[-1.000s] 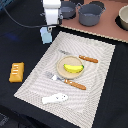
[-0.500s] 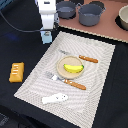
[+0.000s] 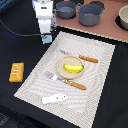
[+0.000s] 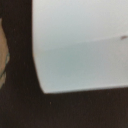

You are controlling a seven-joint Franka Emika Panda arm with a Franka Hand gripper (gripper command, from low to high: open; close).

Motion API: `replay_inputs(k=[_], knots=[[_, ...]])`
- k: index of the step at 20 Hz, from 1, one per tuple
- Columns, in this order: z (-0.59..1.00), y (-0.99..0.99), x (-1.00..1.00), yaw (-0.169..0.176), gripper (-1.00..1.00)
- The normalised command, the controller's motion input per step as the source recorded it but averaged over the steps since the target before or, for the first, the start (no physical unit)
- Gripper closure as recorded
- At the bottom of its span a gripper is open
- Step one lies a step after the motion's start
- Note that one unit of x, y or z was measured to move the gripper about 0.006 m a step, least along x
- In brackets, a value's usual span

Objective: Interact with the objects in diverse but meaningful ways.

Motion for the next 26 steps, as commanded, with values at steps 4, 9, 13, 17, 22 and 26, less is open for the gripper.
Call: replay_inputs(k=[4,9,13,17,22,26], knots=[[-0.16,-0.09,-0.06,0.0,-1.0],[-0.18,-0.08,-0.1,0.0,1.0],[-0.19,-0.06,-0.09,0.0,1.0],[-0.23,-0.05,-0.09,0.0,1.0],[0.11,-0.06,-0.18,0.006,1.0],[0.91,0.0,-0.51,0.0,1.0]])
